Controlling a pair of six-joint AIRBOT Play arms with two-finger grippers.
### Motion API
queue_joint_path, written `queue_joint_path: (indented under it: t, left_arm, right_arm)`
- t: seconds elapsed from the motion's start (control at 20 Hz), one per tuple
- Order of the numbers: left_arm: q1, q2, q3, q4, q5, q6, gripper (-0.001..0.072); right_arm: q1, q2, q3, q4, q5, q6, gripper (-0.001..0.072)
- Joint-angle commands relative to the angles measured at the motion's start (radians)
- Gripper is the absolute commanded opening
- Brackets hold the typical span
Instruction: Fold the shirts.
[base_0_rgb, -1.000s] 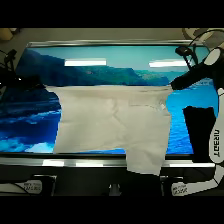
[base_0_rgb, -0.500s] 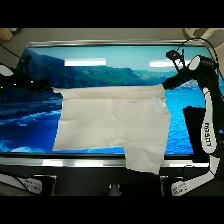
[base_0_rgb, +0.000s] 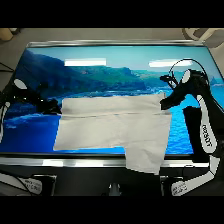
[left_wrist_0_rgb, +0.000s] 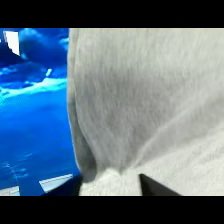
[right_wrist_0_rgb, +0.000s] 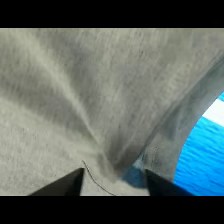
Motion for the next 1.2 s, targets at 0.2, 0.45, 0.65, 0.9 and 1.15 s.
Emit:
queue_joint_path:
  t: [0.2,0.45,0.65,0.9,1.15]
  left_arm:
    - [0.075,0.175,-0.052,0.114,-0.142,-0.066,0.0545]
    - [0.080,0.388,-0.488,0.130,-0.043,-0.019,0.0543]
    - [0.079,0.436,-0.690,0.129,0.048,-0.005,0.0542]
    - [0.072,0.429,-0.716,0.103,0.117,0.003,0.0541]
    - [0.007,0.393,-0.716,0.066,0.153,0.003,0.0522]
  right_arm:
    - [-0.150,0.166,-0.072,0.047,0.311,0.009,0.0591]
    - [-0.158,0.428,-0.527,0.020,0.114,-0.002,0.0525]
    - [-0.158,0.481,-0.694,0.045,0.078,-0.023,0.0525]
    - [-0.158,0.481,-0.695,0.057,0.063,-0.036,0.0525]
    - [-0.158,0.481,-0.696,0.060,0.034,-0.042,0.0527]
